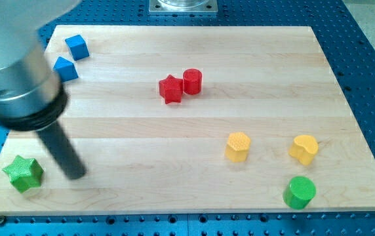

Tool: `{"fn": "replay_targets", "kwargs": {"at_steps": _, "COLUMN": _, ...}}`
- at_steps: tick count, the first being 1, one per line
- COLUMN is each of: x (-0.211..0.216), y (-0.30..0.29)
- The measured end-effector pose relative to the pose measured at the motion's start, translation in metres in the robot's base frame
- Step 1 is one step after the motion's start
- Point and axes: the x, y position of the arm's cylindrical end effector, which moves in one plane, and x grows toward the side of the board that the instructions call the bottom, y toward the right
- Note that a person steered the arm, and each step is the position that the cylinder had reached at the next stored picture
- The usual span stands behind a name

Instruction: Push the green circle to the green star

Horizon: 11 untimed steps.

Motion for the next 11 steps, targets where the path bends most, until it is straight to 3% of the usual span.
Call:
{"fn": "replay_targets", "kwargs": {"at_steps": 1, "x": -0.088, "y": 0.106}}
{"fn": "replay_targets", "kwargs": {"at_steps": 2, "x": -0.13, "y": 0.262}}
{"fn": "replay_targets", "kwargs": {"at_steps": 3, "x": -0.083, "y": 0.306}}
{"fn": "replay_targets", "kwargs": {"at_steps": 5, "x": -0.027, "y": 0.467}}
{"fn": "replay_targets", "kwargs": {"at_steps": 6, "x": 0.06, "y": 0.437}}
{"fn": "replay_targets", "kwargs": {"at_steps": 7, "x": 0.067, "y": 0.391}}
{"fn": "replay_targets", "kwargs": {"at_steps": 9, "x": 0.058, "y": 0.22}}
{"fn": "replay_targets", "kwargs": {"at_steps": 10, "x": 0.019, "y": 0.104}}
{"fn": "replay_targets", "kwargs": {"at_steps": 11, "x": 0.001, "y": 0.085}}
